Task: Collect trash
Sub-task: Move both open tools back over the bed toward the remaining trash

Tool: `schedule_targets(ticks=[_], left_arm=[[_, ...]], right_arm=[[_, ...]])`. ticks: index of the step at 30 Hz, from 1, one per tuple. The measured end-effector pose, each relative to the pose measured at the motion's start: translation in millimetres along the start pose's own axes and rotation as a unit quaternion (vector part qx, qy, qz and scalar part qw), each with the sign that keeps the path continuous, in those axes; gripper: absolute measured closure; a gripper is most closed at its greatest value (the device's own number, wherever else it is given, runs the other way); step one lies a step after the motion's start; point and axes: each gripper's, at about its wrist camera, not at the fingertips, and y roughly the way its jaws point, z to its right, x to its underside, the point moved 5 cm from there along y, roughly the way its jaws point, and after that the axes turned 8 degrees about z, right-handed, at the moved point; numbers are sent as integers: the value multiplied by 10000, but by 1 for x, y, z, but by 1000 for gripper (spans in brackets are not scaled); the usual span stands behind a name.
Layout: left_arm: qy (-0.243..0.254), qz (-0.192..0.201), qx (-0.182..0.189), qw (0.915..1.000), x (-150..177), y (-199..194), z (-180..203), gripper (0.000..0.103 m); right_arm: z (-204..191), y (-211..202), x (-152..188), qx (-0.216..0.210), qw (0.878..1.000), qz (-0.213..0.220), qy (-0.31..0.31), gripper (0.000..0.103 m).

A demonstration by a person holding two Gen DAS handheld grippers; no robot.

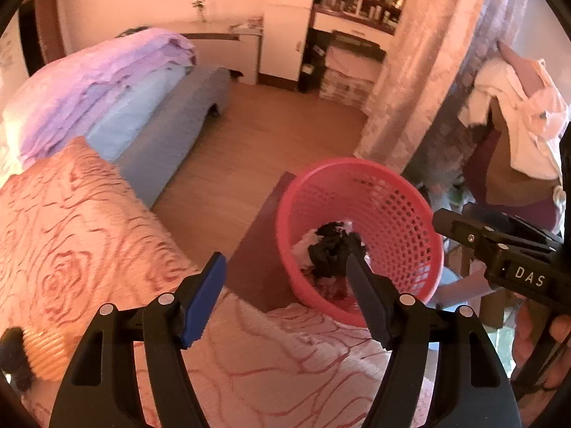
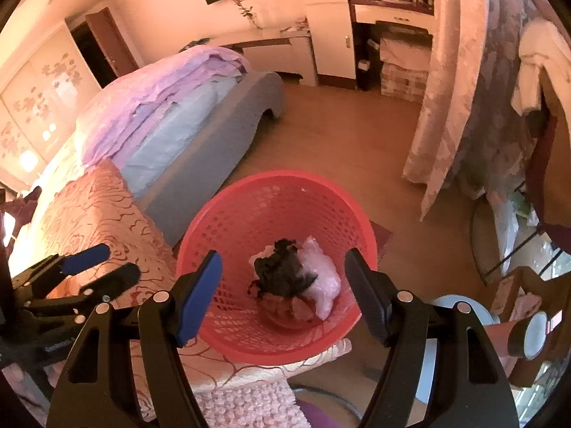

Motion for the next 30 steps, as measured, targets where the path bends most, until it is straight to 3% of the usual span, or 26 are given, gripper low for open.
schedule_targets(ticks=[12, 20, 30], left_arm=[[-500, 312, -653, 9961, 20, -50, -51, 35], [-1066, 398, -1195, 9863, 51, -91, -102, 35], [-1664, 352, -1616, 9721, 94, -125, -142, 35]], right_arm=[[-67, 7, 7, -589, 9963, -62, -626, 34], [-108, 16, 21, -889, 9900, -273, -1058, 34], [-181, 17, 44, -1536, 9720, -527, -1698, 34]])
